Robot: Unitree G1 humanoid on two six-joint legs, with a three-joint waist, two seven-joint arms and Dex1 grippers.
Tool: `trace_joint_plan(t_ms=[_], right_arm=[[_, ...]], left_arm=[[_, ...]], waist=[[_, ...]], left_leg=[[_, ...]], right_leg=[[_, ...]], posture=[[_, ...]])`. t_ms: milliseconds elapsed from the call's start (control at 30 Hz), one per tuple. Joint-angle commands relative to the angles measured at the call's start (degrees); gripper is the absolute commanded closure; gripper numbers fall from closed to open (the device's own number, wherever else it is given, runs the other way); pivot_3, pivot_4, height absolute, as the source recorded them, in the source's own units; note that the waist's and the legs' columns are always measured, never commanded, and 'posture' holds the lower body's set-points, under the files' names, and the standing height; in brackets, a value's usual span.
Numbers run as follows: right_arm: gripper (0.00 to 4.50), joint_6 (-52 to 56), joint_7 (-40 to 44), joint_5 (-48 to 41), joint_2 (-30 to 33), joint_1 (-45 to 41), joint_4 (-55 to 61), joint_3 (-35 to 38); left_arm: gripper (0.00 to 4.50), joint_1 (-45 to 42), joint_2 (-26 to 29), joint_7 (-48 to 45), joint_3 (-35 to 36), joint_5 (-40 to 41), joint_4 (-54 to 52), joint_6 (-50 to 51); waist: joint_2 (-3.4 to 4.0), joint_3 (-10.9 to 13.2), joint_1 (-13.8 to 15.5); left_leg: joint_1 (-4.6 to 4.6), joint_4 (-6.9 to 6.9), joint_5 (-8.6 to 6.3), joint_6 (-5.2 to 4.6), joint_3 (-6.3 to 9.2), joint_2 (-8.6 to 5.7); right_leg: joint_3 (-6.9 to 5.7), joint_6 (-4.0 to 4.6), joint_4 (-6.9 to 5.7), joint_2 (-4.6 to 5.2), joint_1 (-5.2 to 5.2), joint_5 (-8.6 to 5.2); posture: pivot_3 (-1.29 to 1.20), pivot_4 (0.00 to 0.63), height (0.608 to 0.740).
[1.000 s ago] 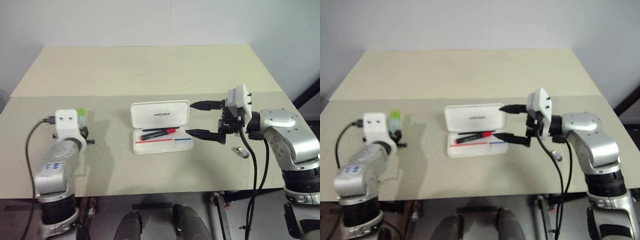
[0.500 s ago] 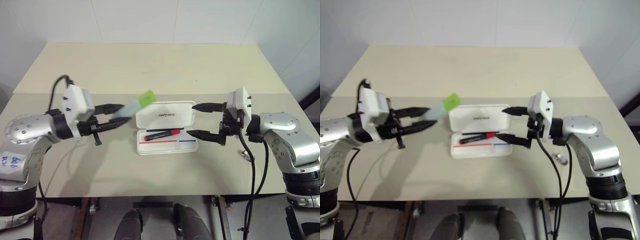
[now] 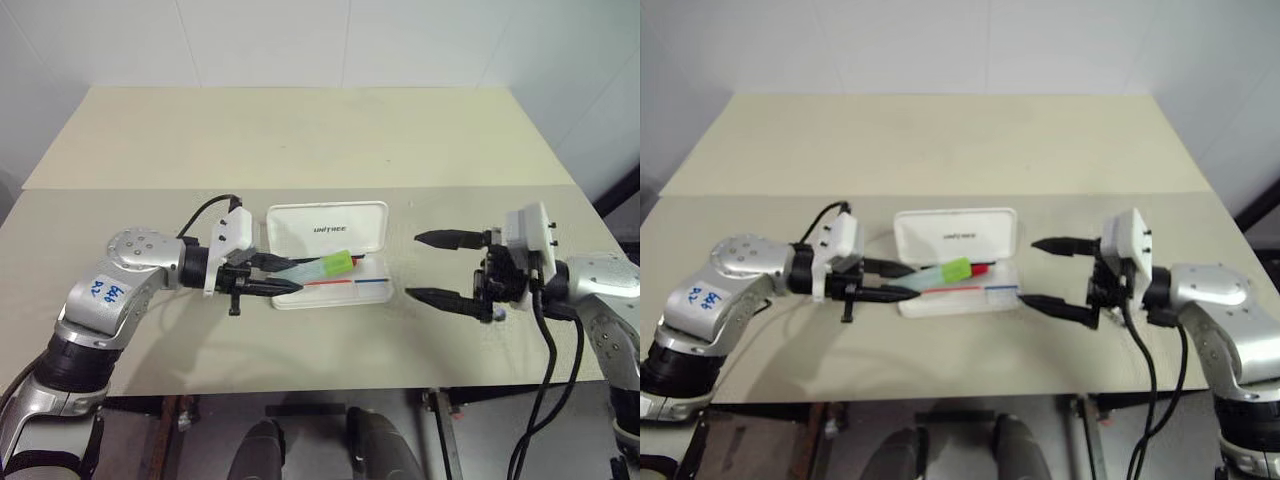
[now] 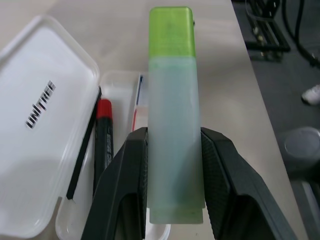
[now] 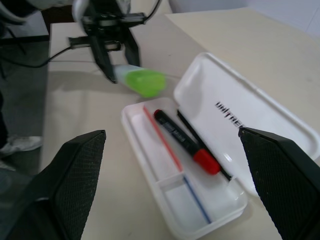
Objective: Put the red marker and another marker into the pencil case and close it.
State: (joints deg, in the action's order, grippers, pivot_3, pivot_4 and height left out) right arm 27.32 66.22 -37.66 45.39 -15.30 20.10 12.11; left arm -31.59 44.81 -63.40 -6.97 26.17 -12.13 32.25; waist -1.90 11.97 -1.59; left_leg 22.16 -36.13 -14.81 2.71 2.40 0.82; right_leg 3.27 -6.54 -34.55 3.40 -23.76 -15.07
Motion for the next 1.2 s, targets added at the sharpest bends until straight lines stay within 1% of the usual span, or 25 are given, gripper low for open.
trace_joint_plan(t_ms=[33,133,233,333,467,533,700,1100,1200], right_arm=[[0.00,-1.8,2.2,-2.1,1.7,3.0,1.8,3.7],[0.00,-2.2,1.6,-1.9,1.6,3.9,1.9,4.0],[0.00,-2.4,-0.2,-1.2,0.8,3.4,2.1,3.0],[0.00,-2.5,-1.4,-1.0,0.4,3.3,2.4,2.2],[0.00,-3.0,-2.9,-0.5,-0.1,3.1,2.6,1.6],[0.00,-3.2,-3.3,-0.3,-0.1,3.1,2.6,1.3],[0.00,-3.4,-4.2,0.3,-0.1,3.1,2.7,0.7],[0.00,-3.2,-5.9,0.5,-0.1,3.4,3.6,0.1],[0.00,-3.2,-6.0,0.5,0.0,3.3,3.6,0.0]], left_arm=[[3.44,-2.1,-0.6,-2.2,-1.7,-2.0,2.3,-2.3],[3.44,-3.2,-1.1,-3.8,-3.3,-3.7,5.2,-3.9],[3.44,-4.7,-1.7,-4.8,-5.5,-7.2,8.5,-7.1],[3.44,-6.1,-2.6,-5.3,-6.6,-8.9,10.0,-8.2],[3.44,-9.0,-3.9,-4.3,-8.8,-14.0,12.8,-10.9],[3.44,-9.8,-4.5,-5.0,-9.3,-14.8,13.3,-11.8],[3.44,-11.0,-5.0,-6.0,-11.3,-17.5,13.0,-11.7],[3.44,-11.9,-6.3,-3.9,-13.1,-22.8,12.5,-9.1],[3.44,-12.2,-6.6,-3.2,-13.4,-23.4,11.4,-6.7]], waist=[[0.00,0.0,0.0],[0.00,0.0,0.0],[0.00,0.0,0.1],[0.00,0.0,0.1],[0.00,0.0,0.2],[0.00,0.0,0.2],[0.00,0.0,0.2],[0.00,0.0,0.1],[0.00,0.0,0.1]], left_leg=[[0.00,-0.01,0.00,0.00,0.01,0.00],[0.00,-0.08,0.01,-0.01,-0.01,-0.01],[0.00,-0.11,0.03,-0.05,-0.02,-0.01],[0.01,-0.12,0.06,-0.08,-0.01,-0.02],[0.03,-0.14,0.06,-0.08,-0.01,-0.04],[0.02,-0.14,0.06,-0.08,0.00,-0.04],[0.03,-0.12,0.06,-0.08,0.01,-0.04],[0.00,-0.17,0.06,-0.08,0.03,-0.04],[0.01,-0.19,0.06,-0.08,0.02,-0.05]], right_leg=[[-0.01,0.00,-0.01,0.00,0.00,0.00],[0.02,0.00,-0.04,0.00,0.00,-0.01],[0.03,0.04,-0.04,0.00,0.01,-0.02],[0.04,0.14,-0.06,0.00,0.01,-0.08],[0.06,0.08,-0.07,0.01,0.02,-0.04],[0.06,-0.01,-0.08,0.01,0.01,0.00],[0.06,-0.17,-0.11,0.01,0.01,0.09],[0.07,-0.17,-0.24,-0.01,0.01,0.09],[0.08,-0.17,-0.25,0.00,0.01,0.09]], posture=[[0.00,0.150,0.740],[0.00,0.150,0.740],[0.00,0.150,0.740],[0.00,0.150,0.740],[0.00,0.150,0.740],[0.00,0.150,0.740],[0.00,0.150,0.740],[0.00,0.150,0.740],[0.00,0.150,0.740]])
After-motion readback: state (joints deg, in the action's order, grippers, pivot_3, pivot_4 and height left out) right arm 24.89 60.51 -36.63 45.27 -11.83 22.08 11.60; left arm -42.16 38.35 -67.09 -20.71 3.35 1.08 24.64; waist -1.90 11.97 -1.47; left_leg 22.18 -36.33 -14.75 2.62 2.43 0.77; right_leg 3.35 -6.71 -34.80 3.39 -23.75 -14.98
